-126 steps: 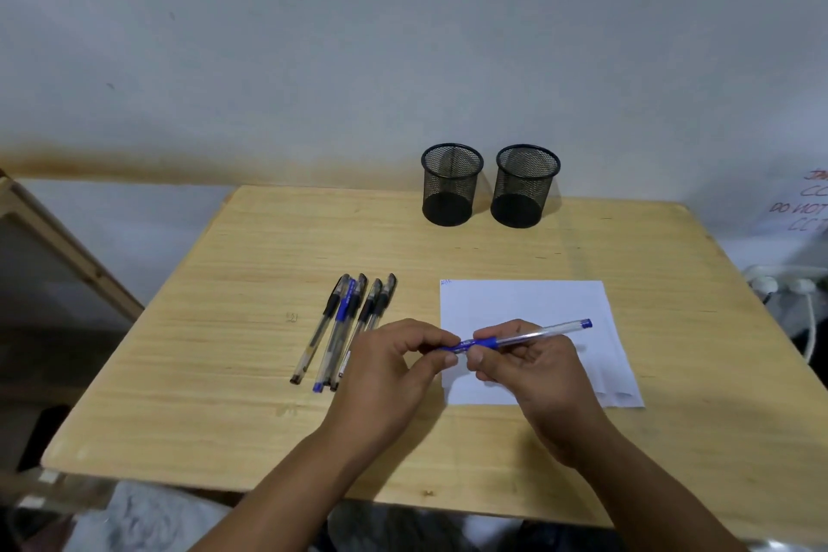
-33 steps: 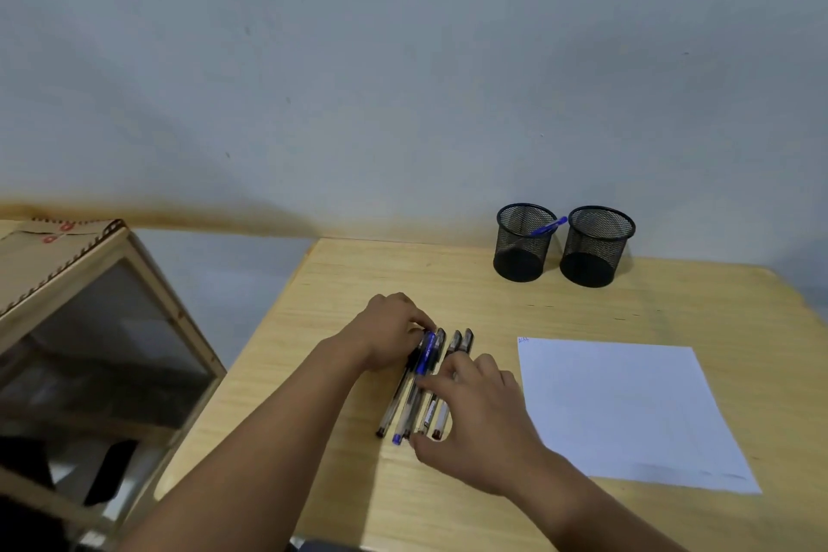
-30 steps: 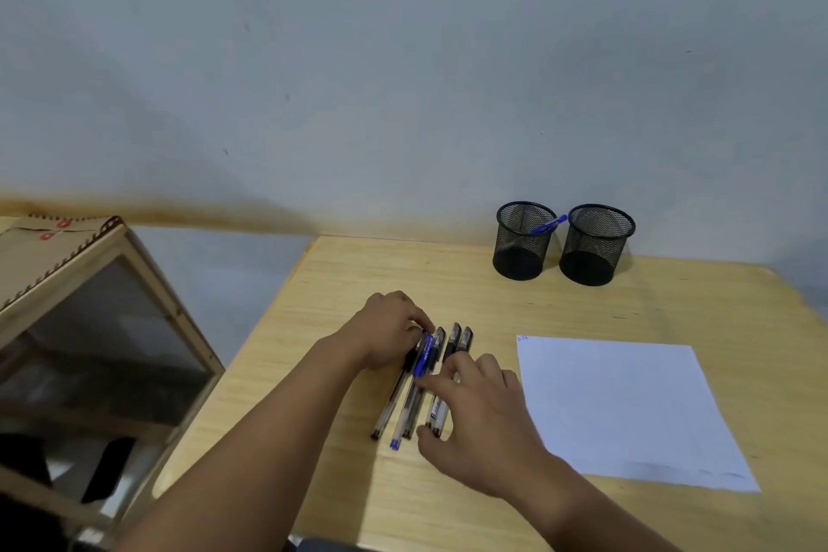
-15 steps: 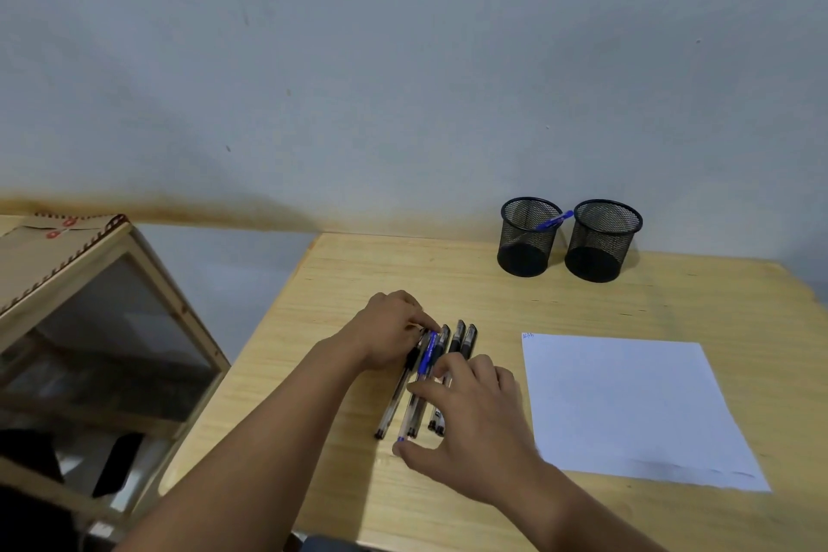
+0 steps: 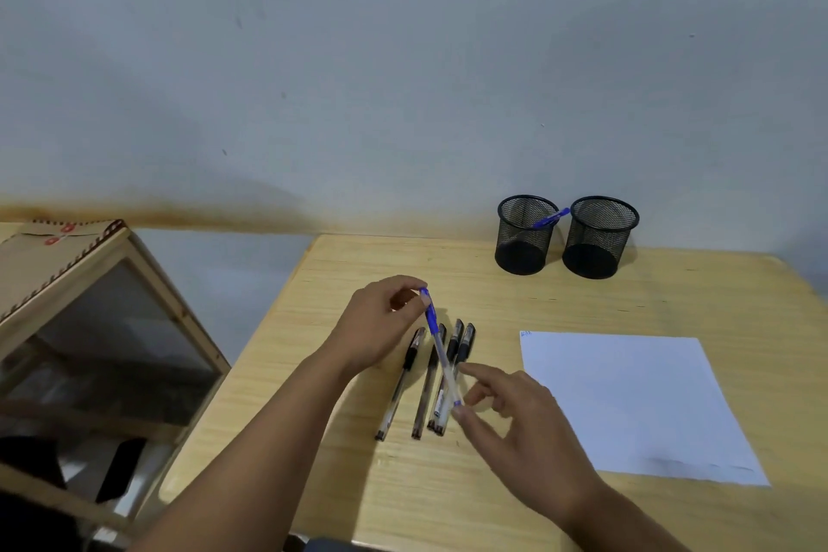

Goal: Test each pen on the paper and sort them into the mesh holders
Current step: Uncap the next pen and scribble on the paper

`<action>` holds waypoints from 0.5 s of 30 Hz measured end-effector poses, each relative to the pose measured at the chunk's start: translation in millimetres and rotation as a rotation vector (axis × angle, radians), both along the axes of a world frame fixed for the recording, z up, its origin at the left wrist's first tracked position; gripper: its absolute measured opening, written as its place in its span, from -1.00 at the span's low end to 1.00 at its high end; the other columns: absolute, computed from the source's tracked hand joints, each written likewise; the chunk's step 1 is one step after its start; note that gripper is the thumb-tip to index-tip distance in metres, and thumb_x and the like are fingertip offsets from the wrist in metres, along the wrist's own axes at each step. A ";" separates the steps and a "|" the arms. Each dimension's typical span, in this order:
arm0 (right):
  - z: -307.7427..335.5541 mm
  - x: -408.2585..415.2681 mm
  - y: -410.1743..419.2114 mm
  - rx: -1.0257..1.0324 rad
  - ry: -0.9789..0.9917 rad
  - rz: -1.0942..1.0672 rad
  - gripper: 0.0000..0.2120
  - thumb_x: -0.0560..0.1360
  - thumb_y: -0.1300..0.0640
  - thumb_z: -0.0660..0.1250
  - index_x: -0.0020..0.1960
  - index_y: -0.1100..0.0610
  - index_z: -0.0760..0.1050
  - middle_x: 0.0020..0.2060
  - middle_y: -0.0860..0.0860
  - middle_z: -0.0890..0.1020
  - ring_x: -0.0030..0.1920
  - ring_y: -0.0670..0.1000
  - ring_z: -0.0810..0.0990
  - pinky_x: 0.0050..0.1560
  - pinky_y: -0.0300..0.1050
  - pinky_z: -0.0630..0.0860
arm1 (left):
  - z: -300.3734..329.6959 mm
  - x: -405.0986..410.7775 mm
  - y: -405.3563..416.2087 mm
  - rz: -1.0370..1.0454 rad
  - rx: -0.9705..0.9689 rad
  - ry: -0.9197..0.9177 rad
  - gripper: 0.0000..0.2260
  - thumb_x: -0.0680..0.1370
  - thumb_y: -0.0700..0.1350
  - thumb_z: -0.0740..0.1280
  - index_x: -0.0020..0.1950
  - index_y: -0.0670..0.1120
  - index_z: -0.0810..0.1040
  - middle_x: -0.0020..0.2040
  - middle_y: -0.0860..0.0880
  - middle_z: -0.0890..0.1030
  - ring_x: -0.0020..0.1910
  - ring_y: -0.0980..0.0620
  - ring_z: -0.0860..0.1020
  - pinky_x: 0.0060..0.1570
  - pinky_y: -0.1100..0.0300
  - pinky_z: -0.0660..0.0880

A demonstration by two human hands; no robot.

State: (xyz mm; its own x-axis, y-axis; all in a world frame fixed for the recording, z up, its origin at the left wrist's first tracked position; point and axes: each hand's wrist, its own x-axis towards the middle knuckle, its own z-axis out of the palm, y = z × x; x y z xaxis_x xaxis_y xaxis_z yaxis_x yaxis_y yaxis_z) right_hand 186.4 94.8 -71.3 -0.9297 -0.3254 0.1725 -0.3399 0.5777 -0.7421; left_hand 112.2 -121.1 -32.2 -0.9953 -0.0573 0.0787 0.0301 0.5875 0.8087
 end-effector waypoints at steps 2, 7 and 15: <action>2.9 1.3 10.8 -0.204 -0.122 -0.060 -0.76 0.52 0.02 0.40 0.15 -0.23 0.56 -0.14 -0.24 0.65 -0.04 -0.15 0.57 0.03 -0.30 0.47 | 4.8 5.3 6.9 0.060 0.124 0.026 -0.86 0.57 0.01 0.36 0.11 0.07 0.63 -0.08 0.07 0.69 -0.03 0.15 0.61 -0.04 0.26 0.48; 10.4 -1.5 40.6 -0.387 -0.187 -0.218 -0.80 0.52 0.16 0.40 -0.02 -0.14 0.65 -0.19 -0.22 0.68 -0.14 -0.16 0.62 -0.05 -0.34 0.48 | 16.8 21.9 28.7 0.093 0.391 0.018 -0.92 0.52 -0.06 0.44 0.00 0.01 0.65 -0.08 -0.17 0.67 -0.10 0.05 0.63 0.01 0.17 0.49; 26.5 -11.9 101.5 -0.372 -0.143 -0.288 -0.82 0.51 0.21 0.41 -0.08 -0.08 0.66 -0.20 -0.18 0.67 -0.22 -0.14 0.58 -0.17 -0.43 0.48 | 17.3 41.8 56.2 -0.059 0.426 -0.093 -0.91 0.48 -0.11 0.49 -0.07 -0.10 0.65 -0.18 -0.13 0.70 -0.22 0.07 0.63 -0.16 0.19 0.50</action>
State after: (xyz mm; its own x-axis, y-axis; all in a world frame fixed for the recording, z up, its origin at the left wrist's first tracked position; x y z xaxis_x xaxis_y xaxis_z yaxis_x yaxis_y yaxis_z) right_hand 174.5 196.3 -44.9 -0.9957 0.0083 0.0923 -0.0848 0.3201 -0.9436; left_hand 154.0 -64.9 -14.9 -0.9995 -0.0077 -0.0297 -0.0306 0.2005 0.9792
